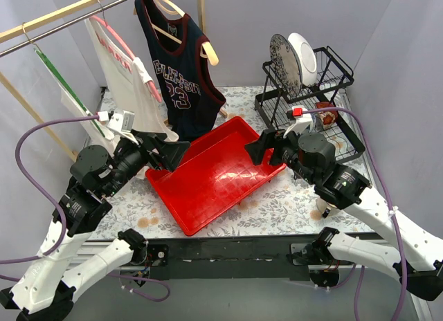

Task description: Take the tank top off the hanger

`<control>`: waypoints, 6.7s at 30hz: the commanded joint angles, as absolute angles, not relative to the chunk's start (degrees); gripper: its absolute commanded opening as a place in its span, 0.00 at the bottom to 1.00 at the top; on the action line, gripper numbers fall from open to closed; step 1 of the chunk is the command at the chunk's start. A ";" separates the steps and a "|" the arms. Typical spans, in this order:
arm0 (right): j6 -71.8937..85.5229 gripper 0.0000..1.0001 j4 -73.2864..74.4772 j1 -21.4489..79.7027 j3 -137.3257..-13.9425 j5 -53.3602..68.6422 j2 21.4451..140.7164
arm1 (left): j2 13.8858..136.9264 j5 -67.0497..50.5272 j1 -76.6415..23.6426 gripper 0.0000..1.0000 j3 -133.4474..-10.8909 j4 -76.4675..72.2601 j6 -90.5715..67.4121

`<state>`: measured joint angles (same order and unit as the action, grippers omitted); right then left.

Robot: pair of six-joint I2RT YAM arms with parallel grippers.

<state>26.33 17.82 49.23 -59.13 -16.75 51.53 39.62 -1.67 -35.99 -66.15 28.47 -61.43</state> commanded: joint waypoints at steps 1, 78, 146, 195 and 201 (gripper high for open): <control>25.58 0.98 14.85 49.22 -60.73 -19.07 50.54 | 39.02 -0.70 -36.21 0.98 -66.09 28.04 -60.64; 18.81 0.91 9.49 49.22 -57.83 4.04 48.95 | 80.42 52.56 2.20 0.46 -104.94 43.07 -55.02; 12.57 0.59 -8.42 65.30 -118.83 3.87 106.60 | 36.84 30.15 -4.56 0.00 -88.68 45.08 -66.71; -26.54 0.43 -28.13 77.43 -112.15 -46.31 105.56 | 28.04 10.28 -16.43 0.00 -82.35 44.65 -62.58; -27.50 0.16 -29.79 77.34 -110.04 -50.44 104.33 | 28.21 10.55 -16.43 0.00 -82.35 44.65 -62.67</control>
